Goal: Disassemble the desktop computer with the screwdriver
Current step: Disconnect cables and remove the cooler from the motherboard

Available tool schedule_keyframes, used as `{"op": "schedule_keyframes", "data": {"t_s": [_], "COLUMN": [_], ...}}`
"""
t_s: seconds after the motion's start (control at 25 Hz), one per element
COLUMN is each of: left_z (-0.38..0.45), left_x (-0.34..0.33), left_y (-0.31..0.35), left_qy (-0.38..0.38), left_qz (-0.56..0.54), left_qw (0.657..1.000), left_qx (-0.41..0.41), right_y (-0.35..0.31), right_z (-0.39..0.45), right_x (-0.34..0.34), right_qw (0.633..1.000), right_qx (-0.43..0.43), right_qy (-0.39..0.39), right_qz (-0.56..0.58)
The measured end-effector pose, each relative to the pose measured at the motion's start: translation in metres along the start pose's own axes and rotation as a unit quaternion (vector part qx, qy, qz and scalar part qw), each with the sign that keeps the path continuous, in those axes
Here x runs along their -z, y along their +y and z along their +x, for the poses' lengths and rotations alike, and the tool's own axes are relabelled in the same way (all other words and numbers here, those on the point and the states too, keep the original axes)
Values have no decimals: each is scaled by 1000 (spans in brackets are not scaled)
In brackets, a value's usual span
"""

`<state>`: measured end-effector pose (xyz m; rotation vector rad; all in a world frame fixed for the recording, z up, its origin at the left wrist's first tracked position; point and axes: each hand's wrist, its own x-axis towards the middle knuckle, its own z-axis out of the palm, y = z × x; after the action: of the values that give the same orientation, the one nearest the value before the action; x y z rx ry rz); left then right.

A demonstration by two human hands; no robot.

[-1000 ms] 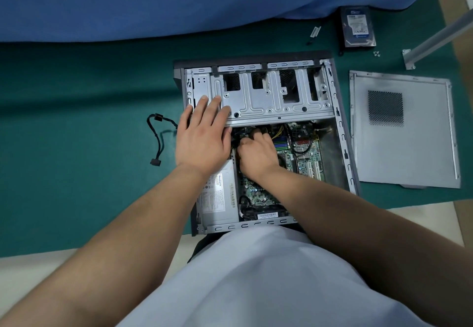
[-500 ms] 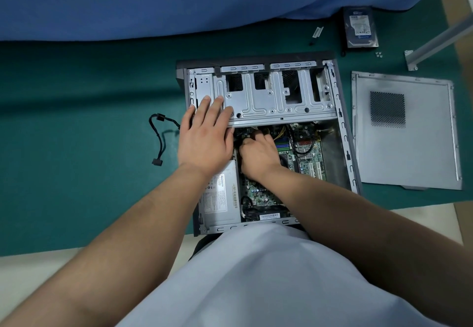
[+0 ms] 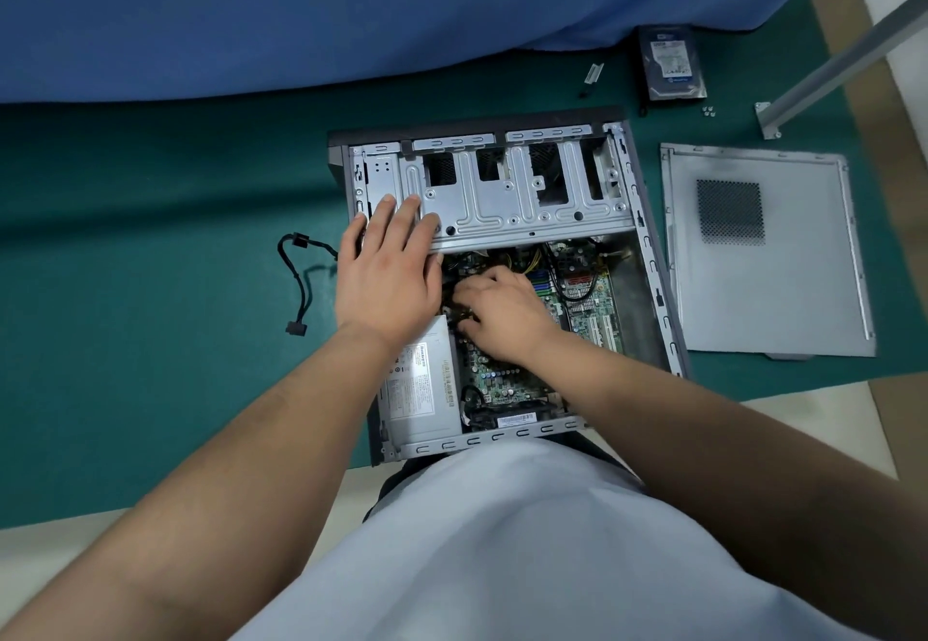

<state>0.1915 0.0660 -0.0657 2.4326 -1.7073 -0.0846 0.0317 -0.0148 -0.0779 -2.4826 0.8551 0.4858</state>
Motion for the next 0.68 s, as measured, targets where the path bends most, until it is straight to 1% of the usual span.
{"op": "schedule_keyframes", "data": {"t_s": [0.12,0.2,0.28,0.4,0.44,0.48,0.6,0.68], "left_z": [-1,-4,-9,-23,-28,-32,-37,-36], "left_x": [3,6,9,8,4,0,-13,-19], "left_y": [-1,-1,5,39,53,65,84,86], "left_qy": [5,8,1,-62,-91,-121,-186,-215], "left_qz": [-26,-34,-38,-54,-48,-31,67,131], "left_qw": [1000,999,997,981,973,968,966,956], "left_qx": [-10,-28,-66,-176,-206,-215,-166,-151], "right_y": [24,47,68,88,90,91,92,90], "right_z": [-31,-54,-70,-81,-82,-80,-72,-65], "right_x": [7,10,11,9,7,5,-2,-7], "right_qw": [996,993,989,985,986,987,994,996], "right_qx": [24,3,-36,-57,-53,-48,-30,-25], "right_qy": [43,60,60,23,6,-11,-43,-50], "right_qz": [73,107,132,159,161,153,94,69]}}
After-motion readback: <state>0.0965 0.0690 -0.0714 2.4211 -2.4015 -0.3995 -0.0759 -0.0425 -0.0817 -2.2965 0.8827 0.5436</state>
